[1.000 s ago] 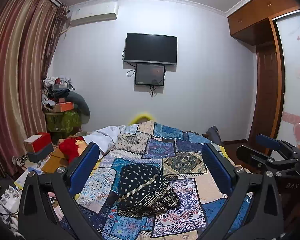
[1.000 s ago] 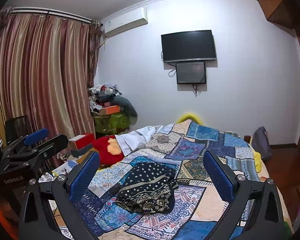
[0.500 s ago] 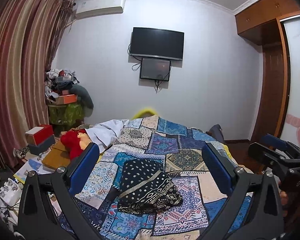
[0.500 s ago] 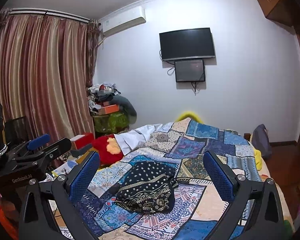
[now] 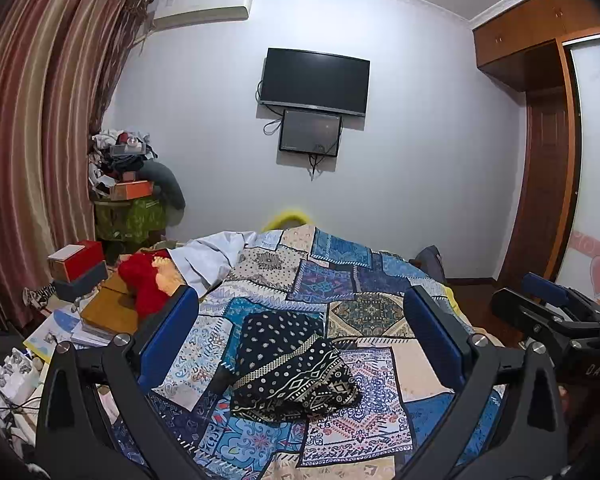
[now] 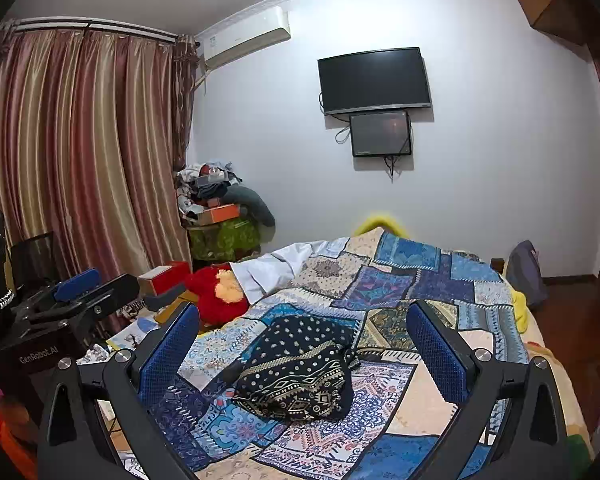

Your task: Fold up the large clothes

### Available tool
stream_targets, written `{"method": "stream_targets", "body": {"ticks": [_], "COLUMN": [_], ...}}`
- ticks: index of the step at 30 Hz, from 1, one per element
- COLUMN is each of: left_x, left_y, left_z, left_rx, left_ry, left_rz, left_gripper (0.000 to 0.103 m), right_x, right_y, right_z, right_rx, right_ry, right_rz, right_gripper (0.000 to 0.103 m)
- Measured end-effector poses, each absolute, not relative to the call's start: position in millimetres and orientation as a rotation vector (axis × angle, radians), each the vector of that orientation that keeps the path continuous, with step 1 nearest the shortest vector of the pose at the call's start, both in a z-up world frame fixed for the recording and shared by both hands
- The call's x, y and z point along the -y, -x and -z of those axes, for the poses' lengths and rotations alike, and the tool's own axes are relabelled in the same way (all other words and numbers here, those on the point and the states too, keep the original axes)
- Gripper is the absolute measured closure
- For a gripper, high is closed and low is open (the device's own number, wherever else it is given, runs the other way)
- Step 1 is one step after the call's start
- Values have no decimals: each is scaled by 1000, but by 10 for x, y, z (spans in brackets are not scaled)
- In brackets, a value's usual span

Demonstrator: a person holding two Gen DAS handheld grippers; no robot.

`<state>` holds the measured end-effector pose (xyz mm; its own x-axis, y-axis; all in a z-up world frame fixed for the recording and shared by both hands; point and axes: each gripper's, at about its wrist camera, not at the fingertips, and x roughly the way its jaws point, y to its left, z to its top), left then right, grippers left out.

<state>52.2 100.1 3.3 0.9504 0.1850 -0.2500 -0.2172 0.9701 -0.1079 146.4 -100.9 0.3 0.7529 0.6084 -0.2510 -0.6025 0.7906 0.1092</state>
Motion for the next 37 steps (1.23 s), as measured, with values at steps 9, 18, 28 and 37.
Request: {"method": "stream_targets", "body": {"ticks": [9,18,28,37], "left_x": [-987,-969,-957,-910], "left_y": [-536,-518,-526,-508], "left_z": [-3,-16,-15,-24], "left_rx": [-252,-248,-247,-245], "left_ry": [138,149,149,133], "left_rz": [-186,-156,-136,-130], "left_gripper": [0,0,0,0], "right_x": [1024,1001,966,941], "right_y": [-1474,-1457,-1442,-1419], "right_z": [15,18,8,8], "right_rx": [-287,-286,-287,-287], "right_ry": [-25,-35,-51,-53], "right_rz": [-660,-648,-637,-633], "right_gripper": [0,0,0,0]}}
